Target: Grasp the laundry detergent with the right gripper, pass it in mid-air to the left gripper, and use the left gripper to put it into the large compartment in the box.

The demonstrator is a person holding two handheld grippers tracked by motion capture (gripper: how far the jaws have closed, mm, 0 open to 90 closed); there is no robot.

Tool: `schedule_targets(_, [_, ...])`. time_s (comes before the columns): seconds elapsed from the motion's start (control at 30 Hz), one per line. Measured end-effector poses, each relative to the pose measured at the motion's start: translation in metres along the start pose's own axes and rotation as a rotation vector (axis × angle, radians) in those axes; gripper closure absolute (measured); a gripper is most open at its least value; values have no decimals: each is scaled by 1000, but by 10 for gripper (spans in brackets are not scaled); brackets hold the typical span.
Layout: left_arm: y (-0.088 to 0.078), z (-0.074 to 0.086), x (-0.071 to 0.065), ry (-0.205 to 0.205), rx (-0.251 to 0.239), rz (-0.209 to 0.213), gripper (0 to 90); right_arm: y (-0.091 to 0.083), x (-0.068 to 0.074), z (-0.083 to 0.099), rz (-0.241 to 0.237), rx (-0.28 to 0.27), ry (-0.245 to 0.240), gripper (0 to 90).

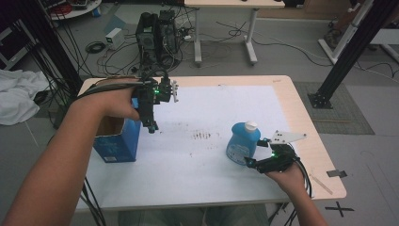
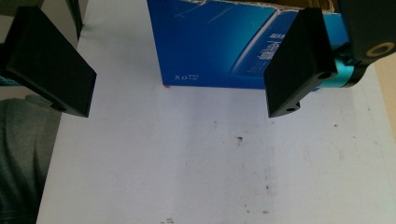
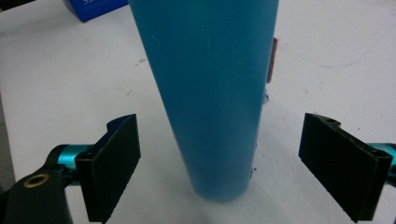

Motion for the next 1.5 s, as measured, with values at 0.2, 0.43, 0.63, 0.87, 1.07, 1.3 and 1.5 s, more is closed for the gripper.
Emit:
schedule_targets(0.2, [2, 1, 0, -5, 1, 5, 92, 8, -1, -2, -5, -6, 0, 118])
schedule_targets(0.43, [2, 2, 0, -2, -1, 2, 92, 18, -3, -2, -1, -2, 11, 118])
schedule_targets(0.63, [4, 4, 1, -6, 0, 0, 92, 20, -3, -3, -6, -14, -12, 118])
schedule_targets(0.87, [4, 4, -1, -12, 0, 7, 92, 24, -3, -6, -12, -55, -17, 118])
schedule_targets(1.07, [4, 4, -2, -9, 1, 0, 92, 27, -3, -5, -18, -66, -20, 118])
schedule_targets(1.3, [4, 4, -1, -10, 5, -1, 92, 30, -2, -6, -19, -87, -16, 121])
schedule_targets(1.5, [4, 4, -1, -11, 1, 6, 92, 30, -3, -7, -17, -95, -26, 154])
Point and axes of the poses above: each handheld gripper's, and its own axes: y roughly forward along the jaws, z roughly out of its underside, x roughly to its left, the point moved 6 cm from there along y, roughly forward along the jaws, and after that the axes turned 4 degrees about -z, right-handed, at the moved point
